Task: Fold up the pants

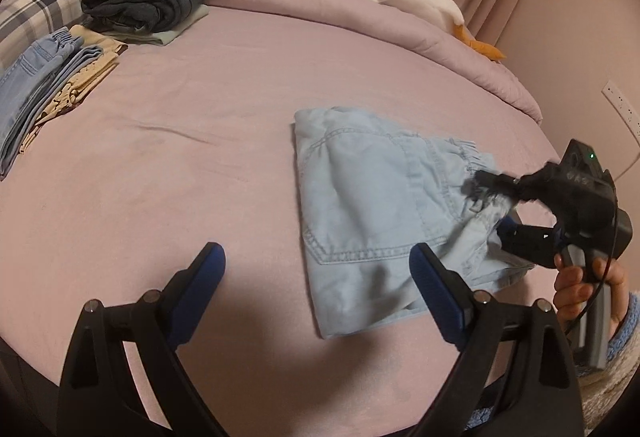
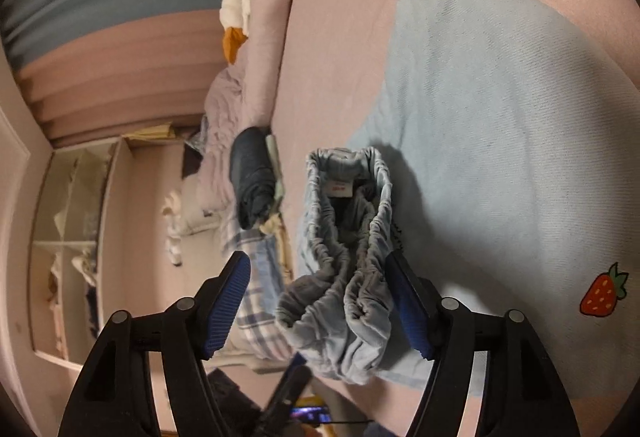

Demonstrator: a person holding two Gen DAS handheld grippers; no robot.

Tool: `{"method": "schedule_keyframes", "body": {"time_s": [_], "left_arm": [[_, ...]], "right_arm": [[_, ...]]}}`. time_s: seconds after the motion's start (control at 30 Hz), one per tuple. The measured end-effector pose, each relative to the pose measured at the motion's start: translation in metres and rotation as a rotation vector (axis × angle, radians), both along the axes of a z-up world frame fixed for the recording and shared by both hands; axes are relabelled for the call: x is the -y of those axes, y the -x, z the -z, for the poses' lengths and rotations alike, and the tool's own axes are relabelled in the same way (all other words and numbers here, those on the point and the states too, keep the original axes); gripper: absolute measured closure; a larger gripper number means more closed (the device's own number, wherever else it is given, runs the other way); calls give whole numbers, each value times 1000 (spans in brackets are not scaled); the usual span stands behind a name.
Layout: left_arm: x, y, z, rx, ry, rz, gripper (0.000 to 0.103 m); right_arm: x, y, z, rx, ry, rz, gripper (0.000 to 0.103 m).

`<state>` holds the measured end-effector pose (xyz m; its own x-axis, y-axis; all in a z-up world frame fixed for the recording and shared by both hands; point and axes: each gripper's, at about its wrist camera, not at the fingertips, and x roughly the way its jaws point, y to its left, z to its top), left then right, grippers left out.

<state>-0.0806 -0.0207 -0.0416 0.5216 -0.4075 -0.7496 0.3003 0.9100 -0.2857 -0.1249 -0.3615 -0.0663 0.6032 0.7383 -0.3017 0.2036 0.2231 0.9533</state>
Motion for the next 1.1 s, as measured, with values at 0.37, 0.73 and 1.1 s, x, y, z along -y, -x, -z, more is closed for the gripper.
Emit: {"method": "schedule_keyframes", "body": {"time_s": [0.37, 0.73, 1.1], "left_arm": [[9, -1, -1, -6, -22, 4, 10], [52, -23, 0, 4, -81, 101, 10], [104, -70, -20, 78, -100, 214, 33]], "right_arm": [[-5, 3, -61, 164, 415, -71, 75], [64, 32, -44, 103, 501, 56, 75], [69, 38, -39, 26, 727, 98, 62]]}}
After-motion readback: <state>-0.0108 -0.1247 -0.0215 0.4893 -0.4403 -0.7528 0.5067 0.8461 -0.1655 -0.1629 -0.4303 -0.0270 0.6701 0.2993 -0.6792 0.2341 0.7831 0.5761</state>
